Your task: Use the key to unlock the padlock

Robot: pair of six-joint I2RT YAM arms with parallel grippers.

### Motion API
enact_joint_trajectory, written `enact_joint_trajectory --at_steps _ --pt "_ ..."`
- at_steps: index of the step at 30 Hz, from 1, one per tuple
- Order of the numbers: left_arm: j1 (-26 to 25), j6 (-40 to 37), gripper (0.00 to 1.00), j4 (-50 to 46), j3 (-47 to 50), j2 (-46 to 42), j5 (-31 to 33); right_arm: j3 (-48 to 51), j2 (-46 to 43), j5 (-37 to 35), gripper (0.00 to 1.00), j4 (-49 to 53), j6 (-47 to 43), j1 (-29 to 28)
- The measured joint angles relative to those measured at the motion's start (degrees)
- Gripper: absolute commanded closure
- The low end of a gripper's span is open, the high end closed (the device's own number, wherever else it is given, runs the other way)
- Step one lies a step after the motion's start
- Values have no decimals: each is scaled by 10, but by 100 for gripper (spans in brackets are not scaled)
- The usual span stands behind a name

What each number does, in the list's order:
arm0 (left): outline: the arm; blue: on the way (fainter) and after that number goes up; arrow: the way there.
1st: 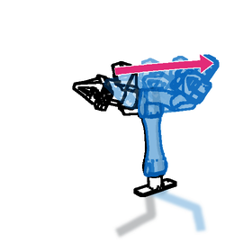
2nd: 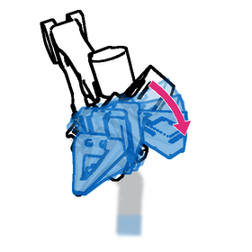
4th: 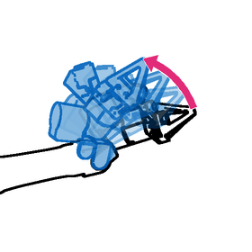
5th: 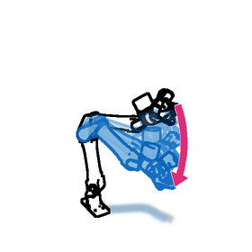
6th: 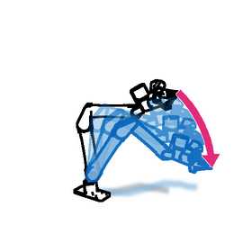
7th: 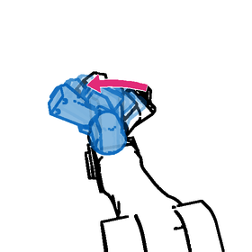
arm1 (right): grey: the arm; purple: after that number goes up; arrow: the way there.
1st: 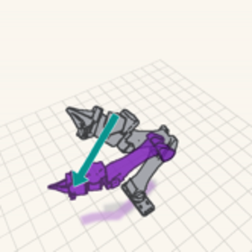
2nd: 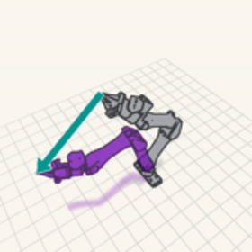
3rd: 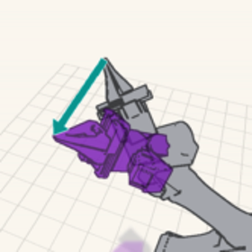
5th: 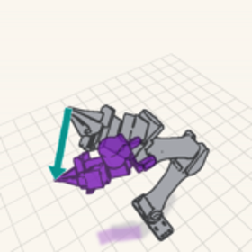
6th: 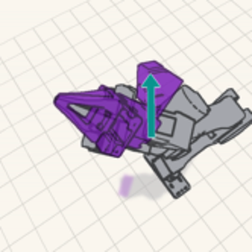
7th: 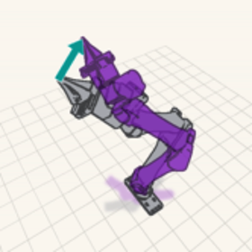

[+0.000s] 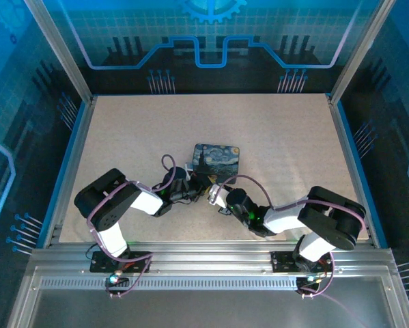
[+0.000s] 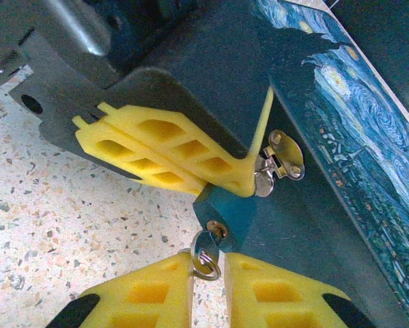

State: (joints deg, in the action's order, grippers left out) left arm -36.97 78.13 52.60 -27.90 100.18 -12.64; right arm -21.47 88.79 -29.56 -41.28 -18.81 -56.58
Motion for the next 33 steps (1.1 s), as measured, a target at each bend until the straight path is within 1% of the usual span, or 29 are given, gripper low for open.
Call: enact_joint_trajectory --at_steps 8,16,21,29,33 --pt "0 0 96 0 0 0 3 -13 20 0 81 -5 0 0" --pt "0 0 96 0 0 1 12 -16 32 -5 94 -14 4 0" --pt "1 0 96 1 0 1 15 -16 32 -4 100 -17 19 0" --pt "1 0 96 2 0 2 18 -16 32 13 100 -19 61 8" --pt "1 1 96 4 2 2 21 -16 31 37 100 -20 99 19"
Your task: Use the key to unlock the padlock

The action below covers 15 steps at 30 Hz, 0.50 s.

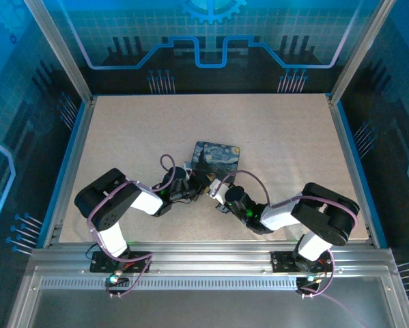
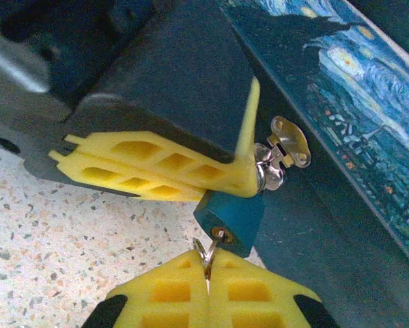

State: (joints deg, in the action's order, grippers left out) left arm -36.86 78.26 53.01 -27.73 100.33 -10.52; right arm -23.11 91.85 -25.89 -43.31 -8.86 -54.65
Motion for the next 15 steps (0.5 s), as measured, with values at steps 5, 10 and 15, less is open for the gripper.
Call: enact_joint_trajectory --at_steps 5,10,15 --pt "0 5 96 4 2 0 5 0 -7 45 100 5 57 20" --pt "0 12 96 7 2 1 8 0 -13 95 100 11 110 43" --pt "0 12 91 7 2 1 9 -1 -20 127 100 23 134 56"
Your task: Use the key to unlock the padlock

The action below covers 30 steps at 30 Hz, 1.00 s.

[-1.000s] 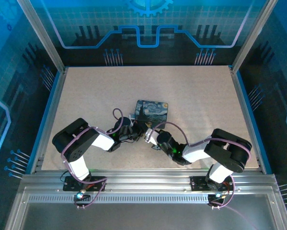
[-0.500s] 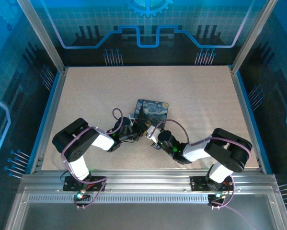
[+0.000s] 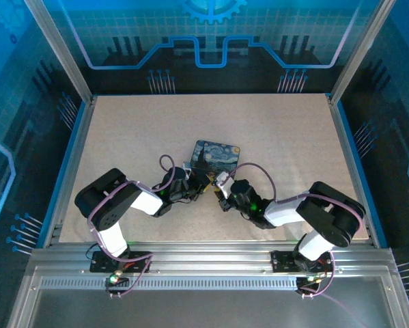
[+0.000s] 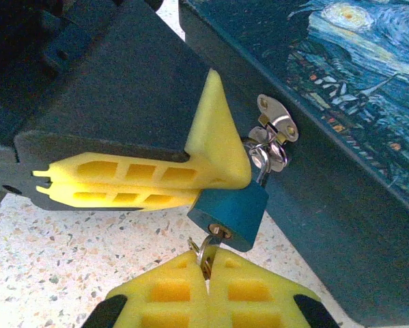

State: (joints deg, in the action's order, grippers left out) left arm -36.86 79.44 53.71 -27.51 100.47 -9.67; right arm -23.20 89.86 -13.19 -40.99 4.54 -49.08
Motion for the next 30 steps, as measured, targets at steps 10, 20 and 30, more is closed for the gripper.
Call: enact_joint_trajectory --at_steps 10,20,30 --pt "-2 -3 68 -2 1 1 0 -1 0 54 100 2 23 26" --pt "-3 -30 45 -71 15 -57 7 8 0 124 100 -13 56 70" --pt "4 -109 31 -248 13 -216 46 8 0 223 100 -10 136 123"
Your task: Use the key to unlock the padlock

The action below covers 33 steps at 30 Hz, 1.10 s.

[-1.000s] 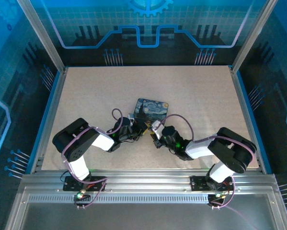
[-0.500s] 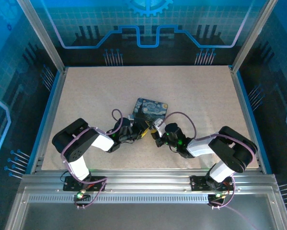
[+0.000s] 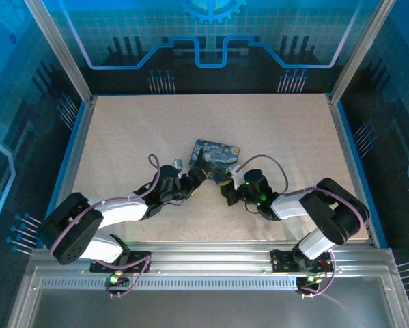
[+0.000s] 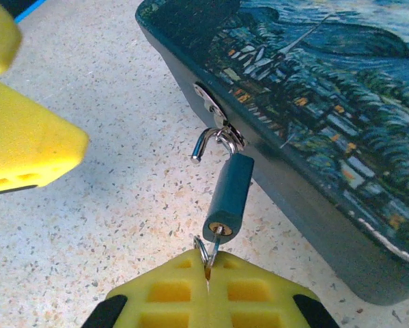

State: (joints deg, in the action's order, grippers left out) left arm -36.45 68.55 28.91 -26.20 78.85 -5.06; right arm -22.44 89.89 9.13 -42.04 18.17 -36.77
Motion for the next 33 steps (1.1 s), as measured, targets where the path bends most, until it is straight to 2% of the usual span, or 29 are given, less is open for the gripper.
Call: enact_joint_trajectory --at_steps 9,15,21,26,33 --pt "48 -63 18 -125 -30 -35 8 -2 0 69 100 7 96 31" --pt "83 -95 15 -167 -44 -43 1 -4 11 109 99 11 167 57" --pt "101 -126 14 -204 -76 -40 -12 -14 40 150 90 12 197 65" --pt "119 -152 14 -228 -106 -25 -26 -14 40 143 76 20 206 66" --pt "138 -210 14 -287 -173 16 -36 -11 25 136 68 44 200 70"
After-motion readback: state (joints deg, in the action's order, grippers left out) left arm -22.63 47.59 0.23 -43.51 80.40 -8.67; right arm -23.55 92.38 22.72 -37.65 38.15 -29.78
